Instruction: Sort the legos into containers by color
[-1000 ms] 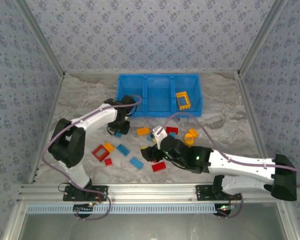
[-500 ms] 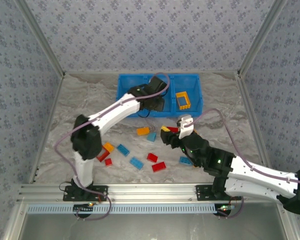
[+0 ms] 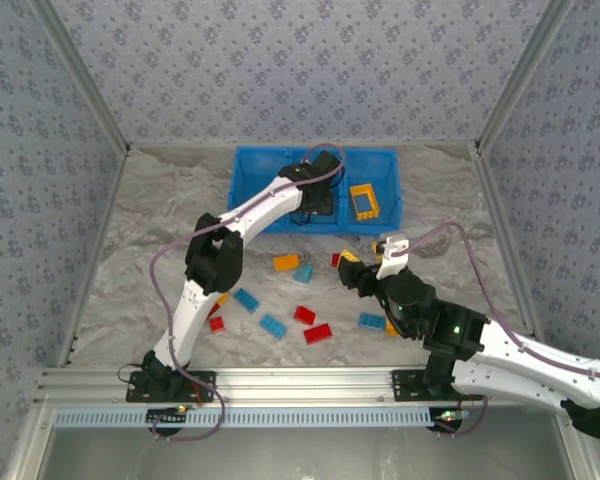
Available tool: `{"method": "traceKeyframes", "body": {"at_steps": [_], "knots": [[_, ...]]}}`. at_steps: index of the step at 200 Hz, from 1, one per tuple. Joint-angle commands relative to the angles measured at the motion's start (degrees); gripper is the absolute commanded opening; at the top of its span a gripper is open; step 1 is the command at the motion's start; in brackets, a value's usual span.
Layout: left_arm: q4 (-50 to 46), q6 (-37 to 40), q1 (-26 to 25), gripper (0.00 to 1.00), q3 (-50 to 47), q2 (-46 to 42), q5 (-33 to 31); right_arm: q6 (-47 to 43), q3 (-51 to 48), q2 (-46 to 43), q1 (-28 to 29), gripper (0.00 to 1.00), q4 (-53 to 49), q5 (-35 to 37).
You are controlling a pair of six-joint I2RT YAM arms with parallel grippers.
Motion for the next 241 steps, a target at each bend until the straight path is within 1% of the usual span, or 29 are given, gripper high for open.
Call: {"method": "traceKeyframes", "body": {"at_steps": [1, 22, 26, 36, 41, 49, 64, 86, 106, 117, 121, 128, 138, 152, 179, 196, 219, 241], "knots": [[-2.9, -0.8, -0.4, 0.66, 2.1, -1.6, 0.3, 4.7, 1.1, -0.5, -0.8, 0.74, -7.2, 3.7], [-2.8, -0.8, -0.7, 0.67, 1.9, -4.9, 0.6, 11.2, 3.3, -0.4, -2.6, 0.74, -18.3, 6.3], [-2.7, -1.0, -0.9, 0.67, 1.9, -5.6, 0.9, 13.7, 3.7, -0.3, -3.0, 0.74, -20.8, 6.7], [-2.4, -1.5, -1.2, 0.67, 1.9, -7.6, 1.6, 16.6, 4.3, 0.0, -4.6, 0.73, -25.1, 6.4], [-2.3, -2.0, -1.6, 0.67, 1.9, -8.8, 2.0, 17.2, 4.5, 0.3, -5.4, 0.73, -26.2, 5.6], [-2.3, -2.9, -2.0, 0.67, 1.7, -10.7, 2.3, 18.6, 4.6, 0.7, -6.9, 0.72, -30.4, 4.5], [-1.9, -4.9, -3.3, 0.65, 0.8, -14.9, 2.0, 19.2, 4.9, 1.7, -9.9, 0.72, -34.0, 1.0], [0.1, -6.9, -5.8, 0.62, -3.9, -22.7, 0.9, 17.4, 4.4, 5.2, -16.6, 0.72, -36.5, -7.5], [4.2, -6.7, -8.7, 0.62, -13.2, -31.7, 0.7, 14.0, 4.1, 11.0, -23.2, 0.72, -35.5, -17.8], [8.2, -6.5, -10.3, 0.62, -22.1, -37.3, 1.8, 12.3, 4.3, 14.5, -25.9, 0.72, -34.1, -22.8], [9.6, -6.4, -10.9, 0.62, -25.1, -39.5, 2.4, 10.0, 4.4, 15.5, -26.5, 0.72, -33.6, -24.1], [13.1, -6.2, -11.9, 0.63, -30.2, -43.4, 3.5, 8.7, 4.6, 17.5, -27.3, 0.72, -32.9, -25.9], [16.6, -6.0, -13.5, 0.64, -37.7, -48.7, 5.0, 7.8, 4.9, 20.0, -28.3, 0.74, -32.2, -27.8], [20.6, -6.0, -15.6, 0.65, -47.3, -55.6, 6.7, 7.0, 5.7, 23.9, -30.8, 0.74, -31.8, -30.7], [26.0, -9.0, -20.0, 0.67, -63.0, -68.5, 6.9, 6.0, 5.7, 29.4, -32.6, 0.73, -29.6, -34.1], [28.6, -11.3, -23.5, 0.67, -71.2, -75.3, 4.8, 5.4, 5.5, 32.1, -33.1, 0.72, -28.0, -34.7], [30.8, -14.9, -27.5, 0.67, -79.7, -82.6, 1.1, 4.3, 6.6, 35.7, -33.9, 0.69, -26.7, -35.0], [30.9, -17.7, -29.2, 0.67, -84.4, -87.2, -1.3, 3.4, 7.6, 39.0, -34.9, 0.67, -24.4, -34.7]]}}
